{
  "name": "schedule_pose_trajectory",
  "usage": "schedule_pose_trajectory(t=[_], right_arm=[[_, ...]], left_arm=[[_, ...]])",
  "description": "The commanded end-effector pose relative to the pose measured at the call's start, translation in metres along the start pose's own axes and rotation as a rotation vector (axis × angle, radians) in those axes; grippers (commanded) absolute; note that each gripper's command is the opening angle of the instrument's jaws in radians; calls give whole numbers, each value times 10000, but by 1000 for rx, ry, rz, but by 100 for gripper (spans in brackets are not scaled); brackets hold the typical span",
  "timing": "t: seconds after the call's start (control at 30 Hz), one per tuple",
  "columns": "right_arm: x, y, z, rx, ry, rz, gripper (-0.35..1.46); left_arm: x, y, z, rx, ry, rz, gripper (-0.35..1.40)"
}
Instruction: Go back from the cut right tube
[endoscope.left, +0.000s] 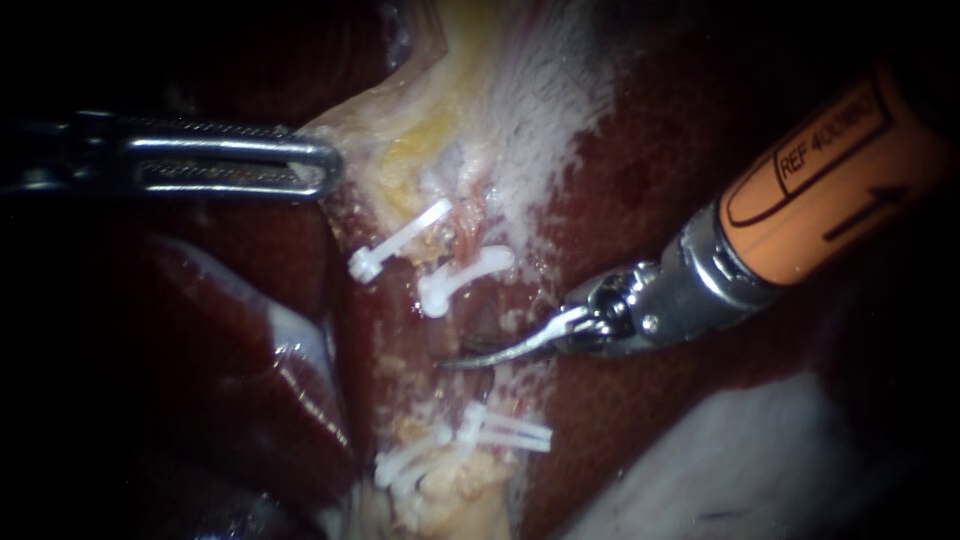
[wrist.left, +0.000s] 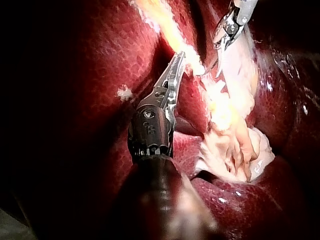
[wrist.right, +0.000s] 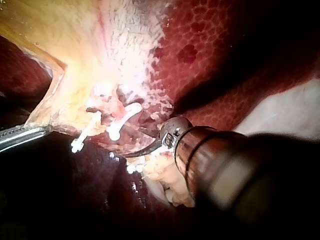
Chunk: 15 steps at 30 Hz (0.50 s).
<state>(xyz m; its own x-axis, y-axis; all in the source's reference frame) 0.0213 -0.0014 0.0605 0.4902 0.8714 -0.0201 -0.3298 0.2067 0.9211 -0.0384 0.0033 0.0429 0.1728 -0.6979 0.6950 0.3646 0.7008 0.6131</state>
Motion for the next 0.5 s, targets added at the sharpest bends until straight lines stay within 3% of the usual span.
schedule_pose_trajectory(t=[0.03, 0.23, 0.5], right_arm=[[-1, 0, -2, 1, 0, 0, 93], [-12, 1, -14, -2, 8, -99, 123], [-25, -2, -39, -22, 41, -360, 133]], left_arm=[[0, 0, 0, 1, 0, 0, -25], [2, 1, -1, 2, 0, 1, -25], [7, 4, 0, 2, 0, 3, -23]])
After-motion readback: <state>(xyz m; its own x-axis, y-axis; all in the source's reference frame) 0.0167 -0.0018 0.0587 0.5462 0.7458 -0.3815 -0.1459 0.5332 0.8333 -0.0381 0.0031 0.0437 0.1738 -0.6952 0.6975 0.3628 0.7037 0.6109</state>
